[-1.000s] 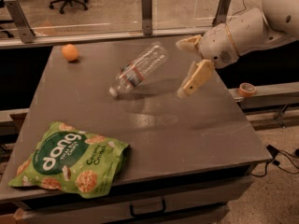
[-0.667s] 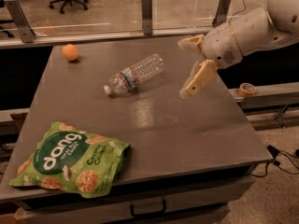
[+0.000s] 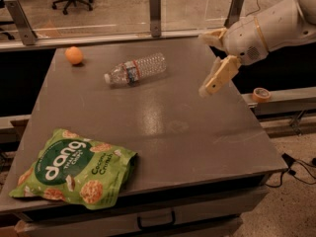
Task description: Knock water bottle over
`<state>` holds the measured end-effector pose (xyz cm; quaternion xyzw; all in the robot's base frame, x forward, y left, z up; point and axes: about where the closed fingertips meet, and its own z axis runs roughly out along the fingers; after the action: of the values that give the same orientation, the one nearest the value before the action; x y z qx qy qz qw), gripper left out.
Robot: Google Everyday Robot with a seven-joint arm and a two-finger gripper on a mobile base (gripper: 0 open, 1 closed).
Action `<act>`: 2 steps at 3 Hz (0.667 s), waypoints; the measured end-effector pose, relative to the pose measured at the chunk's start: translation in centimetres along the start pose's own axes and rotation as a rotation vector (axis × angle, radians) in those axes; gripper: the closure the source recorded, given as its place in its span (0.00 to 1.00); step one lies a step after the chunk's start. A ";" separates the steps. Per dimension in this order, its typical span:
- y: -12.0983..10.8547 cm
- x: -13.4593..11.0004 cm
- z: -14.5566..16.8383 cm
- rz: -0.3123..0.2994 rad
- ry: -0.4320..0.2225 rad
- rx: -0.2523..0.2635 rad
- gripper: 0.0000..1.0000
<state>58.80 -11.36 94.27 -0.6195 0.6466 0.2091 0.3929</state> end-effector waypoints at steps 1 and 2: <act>-3.3 0.0 -5.0 -0.055 0.073 0.138 0.00; -6.2 -0.3 -10.6 -0.112 0.157 0.277 0.00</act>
Offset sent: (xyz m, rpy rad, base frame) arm 0.0491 -0.1519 0.1435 -0.2670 -0.3930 -0.3019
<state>62.17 -20.09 102.26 -0.6090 0.6623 0.0467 0.4339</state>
